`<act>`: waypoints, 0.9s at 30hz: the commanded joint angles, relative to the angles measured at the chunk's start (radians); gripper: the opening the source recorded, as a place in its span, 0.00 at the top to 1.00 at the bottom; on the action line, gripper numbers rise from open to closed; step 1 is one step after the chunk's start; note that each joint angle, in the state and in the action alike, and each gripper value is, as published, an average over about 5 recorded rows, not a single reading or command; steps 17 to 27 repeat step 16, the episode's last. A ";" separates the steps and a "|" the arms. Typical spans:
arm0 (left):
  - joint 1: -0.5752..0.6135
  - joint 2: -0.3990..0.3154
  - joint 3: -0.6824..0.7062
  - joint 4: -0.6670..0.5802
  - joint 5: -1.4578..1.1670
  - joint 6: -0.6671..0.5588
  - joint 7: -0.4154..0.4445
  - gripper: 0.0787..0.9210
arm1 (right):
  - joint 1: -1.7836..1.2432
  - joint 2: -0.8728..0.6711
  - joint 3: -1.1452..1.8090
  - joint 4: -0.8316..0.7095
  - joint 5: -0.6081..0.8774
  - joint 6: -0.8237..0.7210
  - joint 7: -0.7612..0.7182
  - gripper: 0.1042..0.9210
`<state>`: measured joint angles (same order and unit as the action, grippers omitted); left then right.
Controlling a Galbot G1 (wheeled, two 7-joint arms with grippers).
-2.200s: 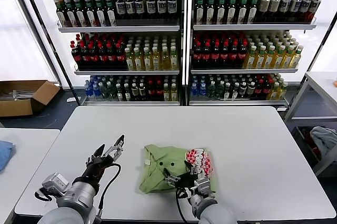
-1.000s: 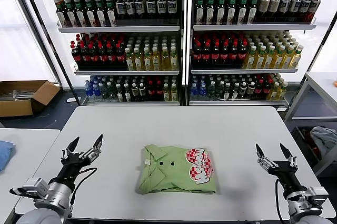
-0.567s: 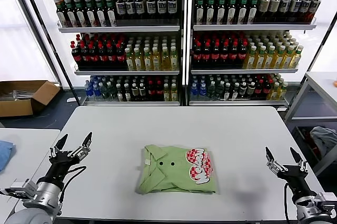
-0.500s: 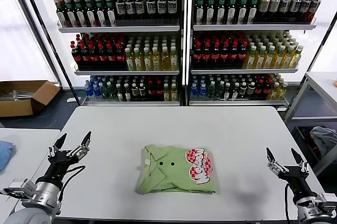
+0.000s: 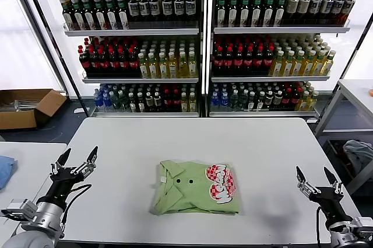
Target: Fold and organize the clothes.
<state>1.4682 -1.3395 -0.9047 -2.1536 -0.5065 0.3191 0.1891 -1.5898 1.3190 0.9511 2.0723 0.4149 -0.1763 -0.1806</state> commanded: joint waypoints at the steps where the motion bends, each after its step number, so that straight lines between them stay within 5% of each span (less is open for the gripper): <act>1: -0.001 -0.005 -0.004 0.005 0.005 -0.003 0.012 0.12 | -0.005 0.005 0.001 0.017 -0.005 -0.007 -0.004 0.12; 27: 0.007 -0.011 0.026 0.004 0.009 -0.005 0.000 0.12 | -0.012 0.015 -0.019 0.027 -0.016 -0.012 -0.013 0.12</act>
